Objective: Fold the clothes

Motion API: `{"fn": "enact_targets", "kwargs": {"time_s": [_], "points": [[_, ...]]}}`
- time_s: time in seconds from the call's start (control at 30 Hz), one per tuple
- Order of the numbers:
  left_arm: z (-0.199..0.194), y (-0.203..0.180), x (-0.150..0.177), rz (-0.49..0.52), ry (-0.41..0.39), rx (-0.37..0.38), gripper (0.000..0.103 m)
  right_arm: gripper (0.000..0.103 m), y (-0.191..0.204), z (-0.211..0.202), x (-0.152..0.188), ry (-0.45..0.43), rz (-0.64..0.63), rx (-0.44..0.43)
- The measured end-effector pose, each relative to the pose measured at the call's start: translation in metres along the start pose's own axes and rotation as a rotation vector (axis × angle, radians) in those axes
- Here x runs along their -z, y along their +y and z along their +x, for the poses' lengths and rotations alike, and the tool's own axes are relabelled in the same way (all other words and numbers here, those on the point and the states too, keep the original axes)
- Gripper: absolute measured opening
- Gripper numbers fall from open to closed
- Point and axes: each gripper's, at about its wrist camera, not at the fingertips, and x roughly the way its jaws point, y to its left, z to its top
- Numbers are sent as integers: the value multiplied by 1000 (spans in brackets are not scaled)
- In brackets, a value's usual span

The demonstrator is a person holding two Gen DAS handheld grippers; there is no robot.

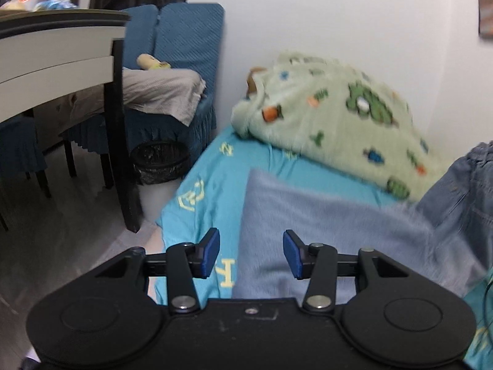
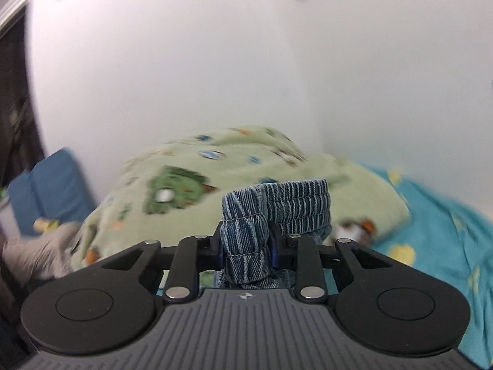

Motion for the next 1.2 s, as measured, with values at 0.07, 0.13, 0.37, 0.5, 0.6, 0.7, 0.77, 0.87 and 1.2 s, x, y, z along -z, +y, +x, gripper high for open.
{"fn": "enact_targets", "kwargs": {"time_s": [0.07,0.13,0.37,0.5,0.6,0.7,0.77,0.87,1.2], "points": [[-8,12,-8,-42,-20,17,42,27,31,-8,-8,-16,-62,-29],[-15,23,-16,-83,-39,34,42,27,60,-16,-12,-27,-106,-62],[-30,66,-34,-227,-77,73,42,26,165,-31,18,-31,-280,-187],[-36,85,-39,-291,-107,86,41,26,222,-42,70,-8,-429,-270],[-37,103,-40,-339,-112,107,41,26,260,-46,124,29,-570,-348],[-33,113,-38,-382,-105,128,41,26,285,-54,182,87,-706,-426],[-31,119,-39,-387,-94,135,41,26,295,-55,211,123,-761,-448],[-26,118,-39,-377,-82,153,41,28,294,-51,221,129,-761,-458],[-11,111,-34,-360,-34,187,45,75,304,-70,207,173,-842,-659]]}}
